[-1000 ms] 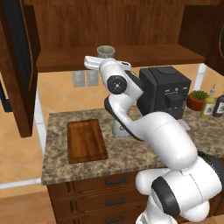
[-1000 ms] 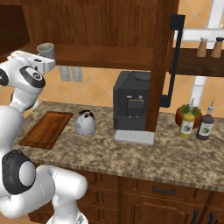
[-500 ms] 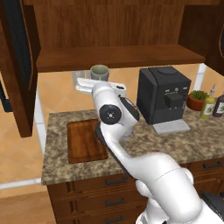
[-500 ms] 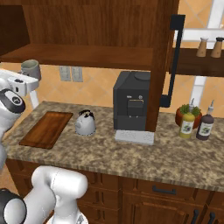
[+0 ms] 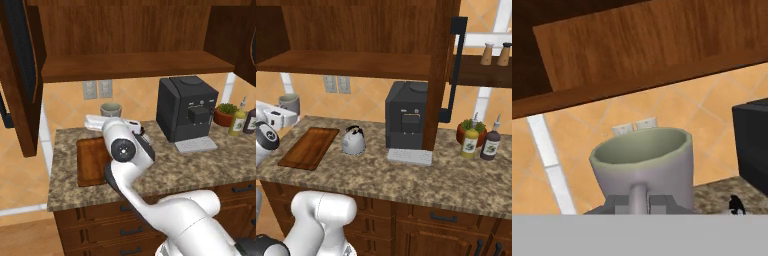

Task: Pick the kettle from the counter and place it on the tray. Then pick the mug from the cabinet and place it on the tray. Then close the cabinet doors.

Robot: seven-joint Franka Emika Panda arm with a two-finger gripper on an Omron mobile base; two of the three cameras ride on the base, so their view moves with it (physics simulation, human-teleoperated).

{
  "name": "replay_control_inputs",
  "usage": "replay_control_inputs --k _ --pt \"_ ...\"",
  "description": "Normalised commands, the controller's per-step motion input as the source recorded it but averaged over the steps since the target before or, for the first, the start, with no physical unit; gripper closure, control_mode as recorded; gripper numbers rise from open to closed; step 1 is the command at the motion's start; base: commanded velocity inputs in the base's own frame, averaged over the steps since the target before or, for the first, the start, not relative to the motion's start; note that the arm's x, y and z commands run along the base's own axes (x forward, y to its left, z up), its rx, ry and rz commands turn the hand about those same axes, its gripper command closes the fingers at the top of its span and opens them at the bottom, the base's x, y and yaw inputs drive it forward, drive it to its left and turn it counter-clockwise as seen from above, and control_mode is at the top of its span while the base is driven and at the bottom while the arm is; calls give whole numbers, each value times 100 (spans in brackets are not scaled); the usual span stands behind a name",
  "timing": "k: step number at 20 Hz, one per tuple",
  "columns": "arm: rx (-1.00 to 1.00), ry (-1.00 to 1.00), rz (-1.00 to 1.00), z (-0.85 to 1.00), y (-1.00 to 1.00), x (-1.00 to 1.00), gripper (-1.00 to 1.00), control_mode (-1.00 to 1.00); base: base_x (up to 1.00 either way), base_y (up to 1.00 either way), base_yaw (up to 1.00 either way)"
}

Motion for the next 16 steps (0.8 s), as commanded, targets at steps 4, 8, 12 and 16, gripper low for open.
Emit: replay_control_inputs --k 4,8,12,16 --pt "3 11 -7 -68 25 46 100 -100 0 0 0" --pt "4 2 -13 -71 30 64 100 -100 0 0 0" --pt "3 1 -20 -66 28 70 100 -100 0 0 0" --pt "5 0 -22 -64 18 64 100 -100 0 0 0"
